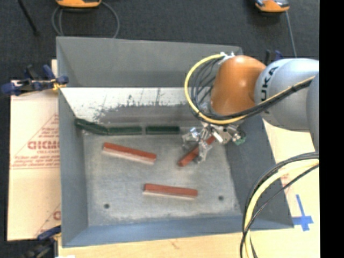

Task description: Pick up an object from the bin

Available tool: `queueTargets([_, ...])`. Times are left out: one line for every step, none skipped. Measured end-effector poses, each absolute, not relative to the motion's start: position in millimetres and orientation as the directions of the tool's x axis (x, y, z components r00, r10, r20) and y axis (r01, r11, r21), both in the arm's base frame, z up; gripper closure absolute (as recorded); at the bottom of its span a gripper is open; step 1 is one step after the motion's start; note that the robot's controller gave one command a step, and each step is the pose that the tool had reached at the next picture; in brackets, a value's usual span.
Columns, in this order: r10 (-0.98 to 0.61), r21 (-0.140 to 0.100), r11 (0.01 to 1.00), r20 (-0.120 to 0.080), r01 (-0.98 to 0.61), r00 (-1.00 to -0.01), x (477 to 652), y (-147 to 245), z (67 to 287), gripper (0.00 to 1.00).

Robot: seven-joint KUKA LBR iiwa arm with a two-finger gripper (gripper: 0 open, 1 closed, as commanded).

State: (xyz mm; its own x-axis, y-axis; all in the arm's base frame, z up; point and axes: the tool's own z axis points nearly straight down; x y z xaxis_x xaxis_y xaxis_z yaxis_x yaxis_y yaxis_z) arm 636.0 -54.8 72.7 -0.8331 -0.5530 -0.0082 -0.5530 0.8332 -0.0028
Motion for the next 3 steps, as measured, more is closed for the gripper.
queueTargets([-0.549, -0.008, 0.836, -0.009, -0.549, -0.836, 639.1, -56, 146, 1.00])
queueTargets([-0.545, -0.004, 0.838, -0.006, -0.545, -0.838, 641.0, -57, 152, 1.00])
queueTargets([-0.542, -0.004, 0.840, -0.007, -0.542, -0.840, 642.4, -57, 157, 1.00])
